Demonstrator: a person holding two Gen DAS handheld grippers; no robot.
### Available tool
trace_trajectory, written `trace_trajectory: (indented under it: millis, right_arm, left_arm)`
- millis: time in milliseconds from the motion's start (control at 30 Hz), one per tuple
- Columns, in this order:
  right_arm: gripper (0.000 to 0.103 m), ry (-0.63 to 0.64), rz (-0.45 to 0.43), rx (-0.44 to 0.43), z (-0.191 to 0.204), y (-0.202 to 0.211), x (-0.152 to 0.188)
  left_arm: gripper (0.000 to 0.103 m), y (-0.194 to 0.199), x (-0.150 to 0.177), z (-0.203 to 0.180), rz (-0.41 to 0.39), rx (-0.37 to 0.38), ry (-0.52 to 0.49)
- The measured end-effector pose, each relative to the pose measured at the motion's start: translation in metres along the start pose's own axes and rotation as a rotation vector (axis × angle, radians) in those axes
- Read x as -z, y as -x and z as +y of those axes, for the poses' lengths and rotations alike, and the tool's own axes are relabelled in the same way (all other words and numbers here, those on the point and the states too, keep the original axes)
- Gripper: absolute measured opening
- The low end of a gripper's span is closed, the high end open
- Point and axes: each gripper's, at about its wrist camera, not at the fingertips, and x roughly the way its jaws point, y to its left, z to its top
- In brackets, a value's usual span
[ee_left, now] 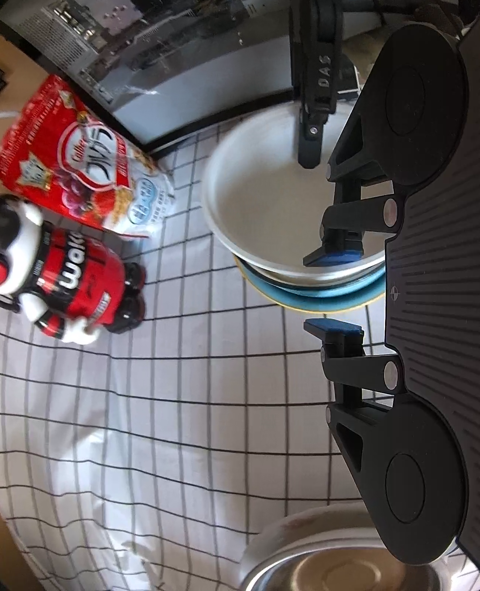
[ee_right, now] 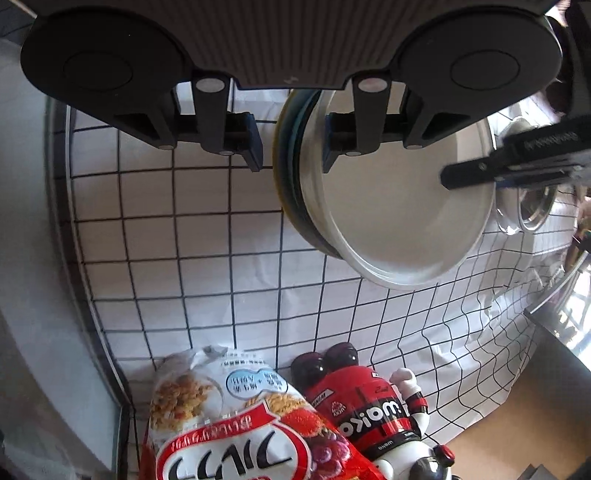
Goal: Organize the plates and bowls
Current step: 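Open both grippers and release the white bowl's rim, then reposition both grippers onto the rims of the whole bowl-and-plate stack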
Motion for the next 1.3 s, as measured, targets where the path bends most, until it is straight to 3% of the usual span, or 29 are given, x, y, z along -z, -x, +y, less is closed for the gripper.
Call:
trace_trajectory:
  millis: [133,467,900,1000,1100,1300]
  right_arm:
    - [0.039,-0.017,0.012,-0.005,-0.003,-0.008,0.002]
    - [0.042,-0.049,0.039,-0.007,0.001,-0.022,0.000]
    - [0.060,-0.172,0.010,-0.045,0.001,-0.030,0.005]
    - [0.060,-0.165,-0.041,-0.001,0.012,-0.022,0.009]
    - [0.060,-0.106,-0.125,0.064,0.032,0.000,0.018]
    - [0.060,-0.125,-0.363,0.180,0.049,0.052,0.053]
  left_arm:
    - [0.038,-0.007,0.005,0.005,0.015,0.018,0.015]
    - [0.041,-0.032,0.010,0.013,0.074,0.073,0.039]
    - [0.045,-0.054,0.014,0.028,0.093,0.223,0.089]
    - [0.043,-0.057,0.016,0.032,0.092,0.263,0.105]
    - [0.040,-0.048,0.018,0.033,0.061,0.275,0.060]
    - [0.042,-0.023,0.016,0.051,-0.023,0.339,0.034]
